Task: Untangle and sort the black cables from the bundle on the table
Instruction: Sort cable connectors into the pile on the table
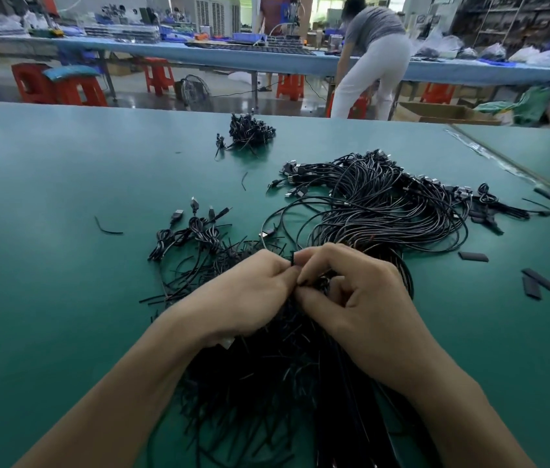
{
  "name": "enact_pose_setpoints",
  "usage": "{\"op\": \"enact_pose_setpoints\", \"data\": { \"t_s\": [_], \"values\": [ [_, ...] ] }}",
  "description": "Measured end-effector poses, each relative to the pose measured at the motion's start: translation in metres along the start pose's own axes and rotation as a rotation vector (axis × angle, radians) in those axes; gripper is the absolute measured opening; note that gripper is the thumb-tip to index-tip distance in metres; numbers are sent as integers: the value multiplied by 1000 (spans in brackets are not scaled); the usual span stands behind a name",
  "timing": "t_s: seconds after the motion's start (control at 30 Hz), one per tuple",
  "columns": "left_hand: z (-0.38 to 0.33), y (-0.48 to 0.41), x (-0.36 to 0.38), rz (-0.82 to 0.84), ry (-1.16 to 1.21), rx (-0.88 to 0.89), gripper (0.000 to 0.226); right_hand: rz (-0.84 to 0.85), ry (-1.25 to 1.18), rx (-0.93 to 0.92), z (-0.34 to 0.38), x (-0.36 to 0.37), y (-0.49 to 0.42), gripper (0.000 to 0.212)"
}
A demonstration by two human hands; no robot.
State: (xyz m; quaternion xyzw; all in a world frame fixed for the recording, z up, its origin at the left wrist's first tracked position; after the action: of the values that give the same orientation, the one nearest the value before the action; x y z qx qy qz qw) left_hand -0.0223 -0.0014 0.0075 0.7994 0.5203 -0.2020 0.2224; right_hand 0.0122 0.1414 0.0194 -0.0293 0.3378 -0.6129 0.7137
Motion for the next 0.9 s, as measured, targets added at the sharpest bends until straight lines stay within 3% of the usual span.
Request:
{"op": "enact_pose_setpoints", "data": {
  "t_s": [0.17,0.3,0.4,0.5,0.6,0.7,0.9],
  "values": [
    [-5,6,3,160,105,8,56,35,-268,166,2,-10,1,14],
    [-4,14,7,322,204,-93,34,136,-386,202,3,-18,1,32],
    [-6,13,12,396,208,-132,23,129,-321,219,2,-23,0,29],
    [-12,12,12,353,28,31,7,90,-208,211,7,-25,-1,25],
    [-15,14,13,303,-120,181,26,63,46,173,12,-25,0,21],
    [-14,11,14,154,-350,220,33,57,276,126,17,-23,2,20],
    [-14,9,15,15,-475,230,36,80,389,38,24,-14,3,18]
  ]
}}
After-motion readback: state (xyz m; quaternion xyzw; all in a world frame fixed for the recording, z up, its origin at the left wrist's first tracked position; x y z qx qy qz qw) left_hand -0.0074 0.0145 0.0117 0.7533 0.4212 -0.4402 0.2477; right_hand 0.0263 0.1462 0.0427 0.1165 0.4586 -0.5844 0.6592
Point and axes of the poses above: each hand's wrist, its own y-axis away from the middle knuckle, its own x-axis out of the palm, z = x × y, the point moved 3 cm from there along -y, towards the middle knuckle, and after that the axes turned 4 degrees about -y, right-handed, at the moved point
